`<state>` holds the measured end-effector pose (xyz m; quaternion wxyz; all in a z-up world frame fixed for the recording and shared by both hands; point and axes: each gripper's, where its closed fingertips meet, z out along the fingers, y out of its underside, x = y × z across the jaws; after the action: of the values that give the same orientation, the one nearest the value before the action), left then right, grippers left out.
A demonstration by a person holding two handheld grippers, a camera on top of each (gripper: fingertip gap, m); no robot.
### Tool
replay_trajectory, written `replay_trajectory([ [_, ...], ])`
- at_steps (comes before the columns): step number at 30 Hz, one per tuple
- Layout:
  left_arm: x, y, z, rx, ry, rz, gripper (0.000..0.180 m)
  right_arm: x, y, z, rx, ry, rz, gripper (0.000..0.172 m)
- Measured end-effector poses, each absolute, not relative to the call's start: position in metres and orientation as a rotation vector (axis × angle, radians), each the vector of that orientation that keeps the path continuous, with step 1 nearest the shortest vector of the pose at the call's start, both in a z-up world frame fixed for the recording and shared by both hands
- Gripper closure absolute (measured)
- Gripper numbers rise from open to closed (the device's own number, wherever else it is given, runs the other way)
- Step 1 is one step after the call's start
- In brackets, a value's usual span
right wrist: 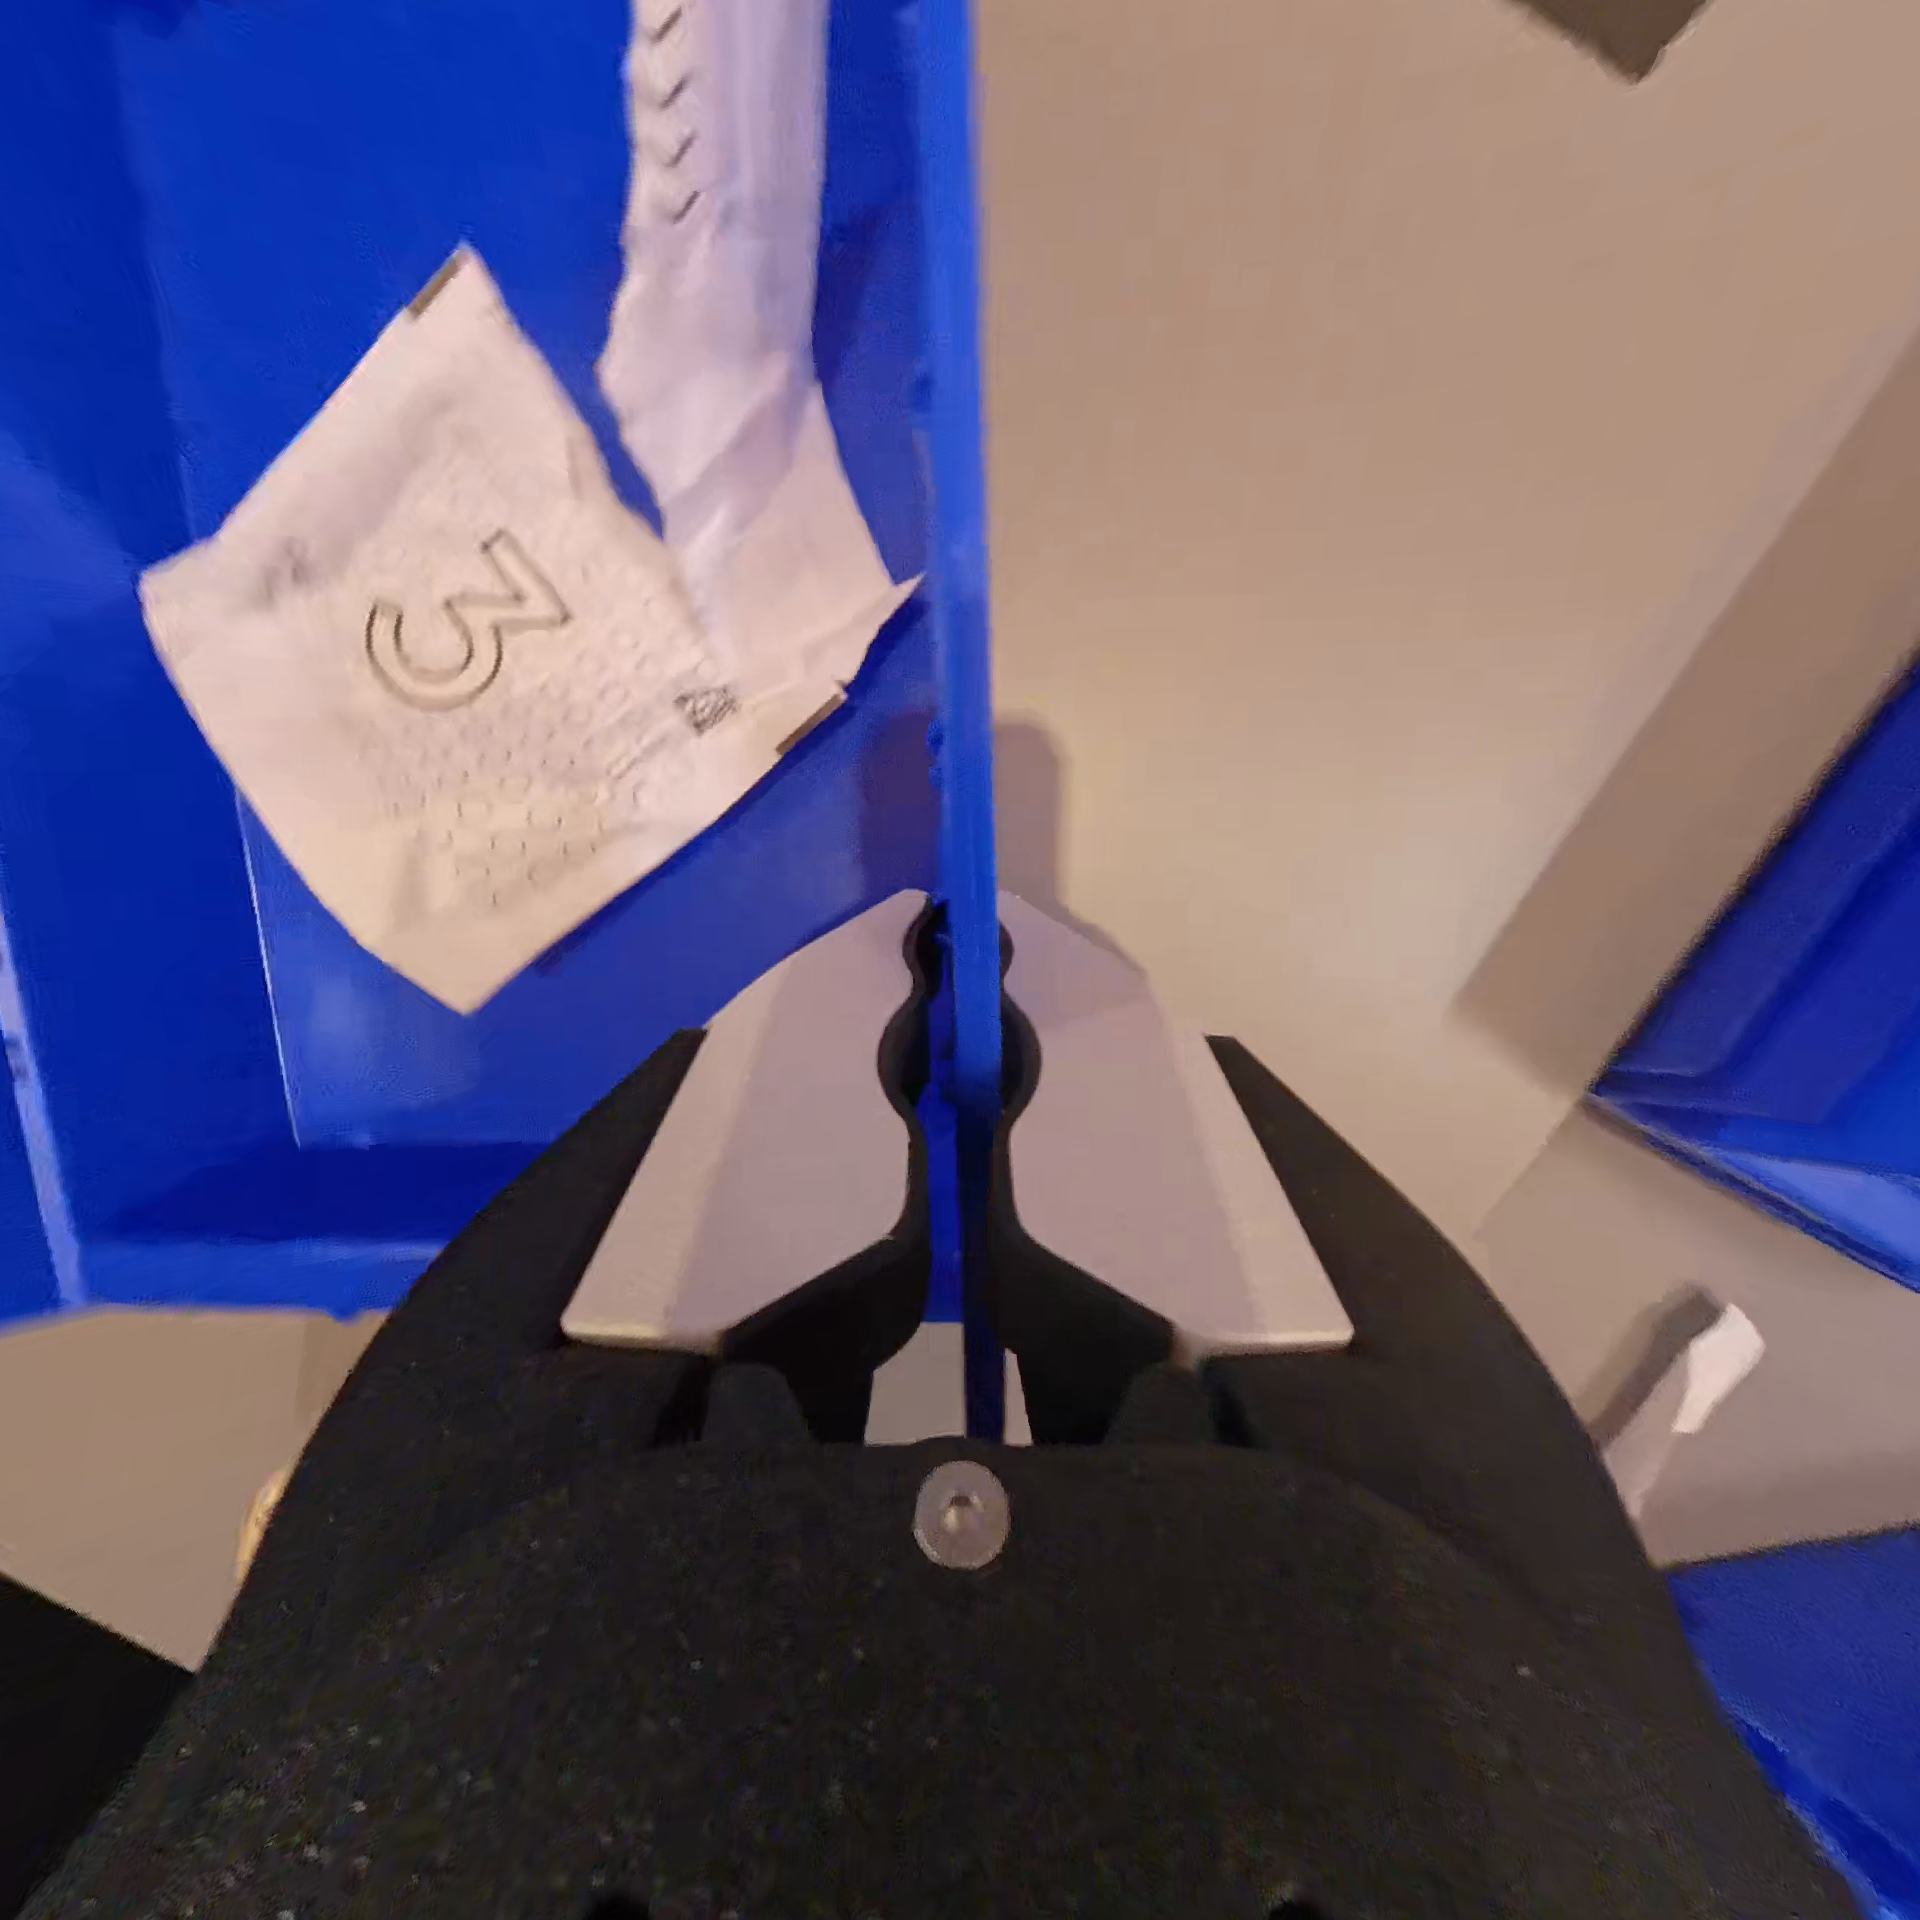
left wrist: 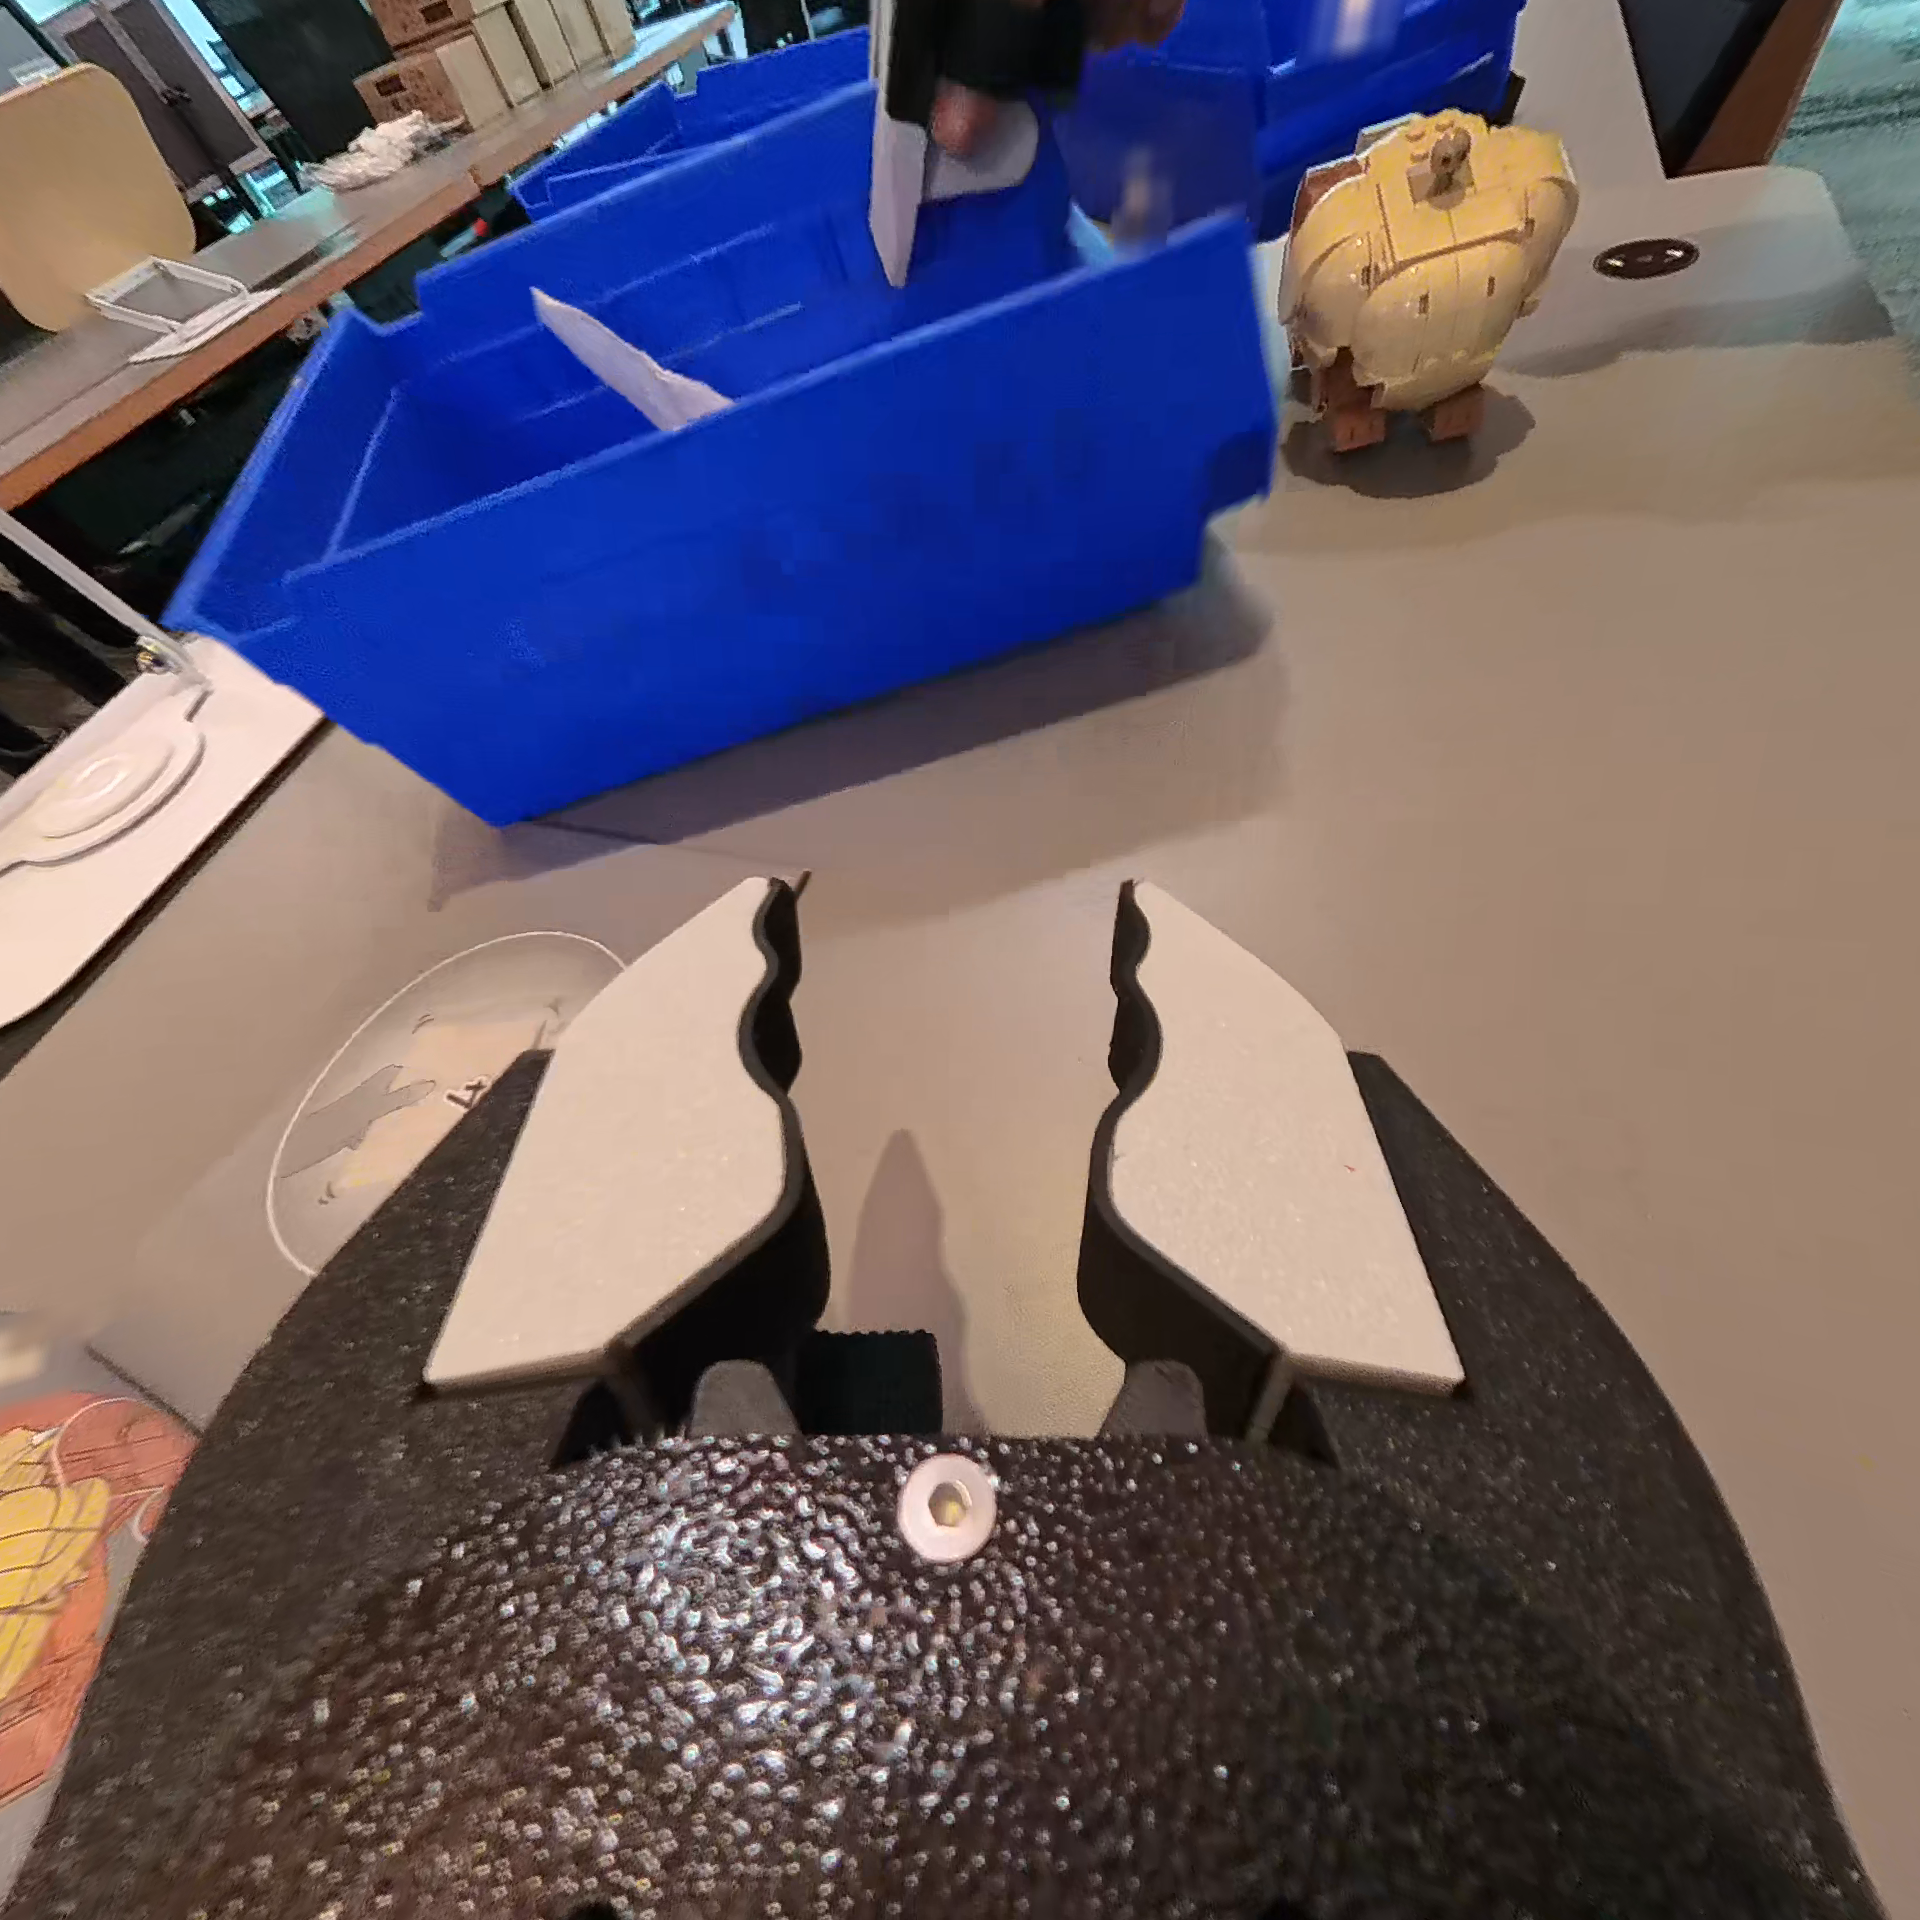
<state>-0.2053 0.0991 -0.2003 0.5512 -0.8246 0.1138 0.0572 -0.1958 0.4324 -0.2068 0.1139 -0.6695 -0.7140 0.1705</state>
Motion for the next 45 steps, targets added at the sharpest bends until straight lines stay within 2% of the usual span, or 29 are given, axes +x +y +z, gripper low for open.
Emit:
replay_trajectory([
  [14, -0.207, 0.105, -0.212, -1.969, 0.243, 0.105, 0.126, -0.16, 0.54, -0.099, -1.949, -1.65, 0.599, 0.164],
  [20, -0.211, 0.104, -0.212, -1.975, 0.229, 0.093, 0.127, -0.069, 0.638, -0.032, -2.002, -1.265, 0.653, 0.163],
  [23, -0.21, 0.105, -0.215, -1.993, 0.235, 0.094, 0.127, 0.001, 0.697, -0.017, -2.058, -1.019, 0.612, 0.162],
  [28, -0.208, 0.109, -0.222, -2.035, 0.273, 0.125, 0.128, 0.108, 0.766, -0.029, -2.134, -0.657, 0.592, 0.162],
  [34, -0.211, 0.115, -0.228, -2.075, 0.264, 0.17, 0.13, 0.182, 0.81, -0.073, -2.18, -0.361, 0.671, 0.162],
  [41, -0.216, 0.117, -0.235, -2.117, 0.254, 0.271, 0.131, 0.214, 0.838, -0.129, -2.284, -0.28, 0.599, 0.161],
  [45, -0.218, 0.119, -0.24, -2.148, 0.253, 0.317, 0.132, 0.213, 0.847, -0.131, -2.294, -0.271, 0.582, 0.161],
])
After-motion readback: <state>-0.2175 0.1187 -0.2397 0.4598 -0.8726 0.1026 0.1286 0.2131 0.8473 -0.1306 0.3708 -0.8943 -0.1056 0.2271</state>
